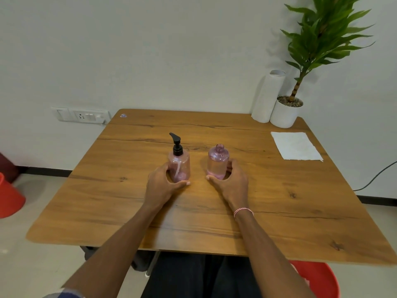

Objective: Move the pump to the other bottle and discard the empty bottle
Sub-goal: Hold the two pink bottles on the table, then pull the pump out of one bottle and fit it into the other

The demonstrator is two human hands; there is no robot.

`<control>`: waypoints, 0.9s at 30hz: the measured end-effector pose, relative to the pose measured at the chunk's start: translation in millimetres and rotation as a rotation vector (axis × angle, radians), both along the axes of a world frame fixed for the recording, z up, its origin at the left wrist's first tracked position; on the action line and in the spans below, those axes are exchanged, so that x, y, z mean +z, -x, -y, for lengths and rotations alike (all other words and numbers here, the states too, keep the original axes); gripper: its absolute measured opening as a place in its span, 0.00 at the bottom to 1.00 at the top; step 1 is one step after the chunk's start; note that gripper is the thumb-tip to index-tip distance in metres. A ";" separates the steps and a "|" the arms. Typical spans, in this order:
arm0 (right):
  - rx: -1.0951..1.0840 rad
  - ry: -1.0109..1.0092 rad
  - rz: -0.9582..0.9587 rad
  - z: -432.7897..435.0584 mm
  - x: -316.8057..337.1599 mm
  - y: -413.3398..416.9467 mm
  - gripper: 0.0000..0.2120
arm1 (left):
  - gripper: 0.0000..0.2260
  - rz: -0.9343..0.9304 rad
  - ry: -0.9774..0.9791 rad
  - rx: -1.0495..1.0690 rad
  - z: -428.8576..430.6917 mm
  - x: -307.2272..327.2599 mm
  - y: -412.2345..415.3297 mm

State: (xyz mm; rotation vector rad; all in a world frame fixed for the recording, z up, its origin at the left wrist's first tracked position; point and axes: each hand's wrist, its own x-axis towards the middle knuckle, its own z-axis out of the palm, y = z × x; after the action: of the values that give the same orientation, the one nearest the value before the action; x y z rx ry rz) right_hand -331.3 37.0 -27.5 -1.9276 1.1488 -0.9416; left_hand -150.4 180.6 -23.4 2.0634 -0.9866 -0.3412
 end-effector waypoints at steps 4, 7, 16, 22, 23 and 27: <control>0.000 -0.002 -0.014 0.2 0.1 -0.8 0.36 | 0.39 0.006 0.012 -0.011 -0.3 -4.2 -2.8; 0.000 -0.017 -0.024 2.9 -2.2 -0.7 0.43 | 0.38 -0.005 0.038 -0.025 1.4 -10.5 -6.4; -0.147 0.154 0.344 -23.3 7.7 9.8 0.41 | 0.43 -0.064 0.168 -0.038 4.5 -15.7 -9.4; 0.059 0.388 0.409 -61.5 47.7 -32.9 0.18 | 0.41 -0.111 0.324 -0.049 7.2 -13.0 -5.8; 0.106 0.384 0.370 -64.0 53.3 -43.5 0.19 | 0.39 -0.101 0.333 -0.058 7.1 -14.3 -6.9; 0.211 0.327 0.225 -70.7 61.8 -73.1 0.24 | 0.28 -0.026 0.344 -0.087 6.9 -19.2 -9.3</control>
State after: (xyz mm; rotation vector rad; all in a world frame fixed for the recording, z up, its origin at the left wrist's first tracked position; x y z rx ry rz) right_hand -258.2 107.7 34.3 -2.0825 0.6794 -1.2505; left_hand -141.1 173.6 -42.6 1.7058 -1.0423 -0.2244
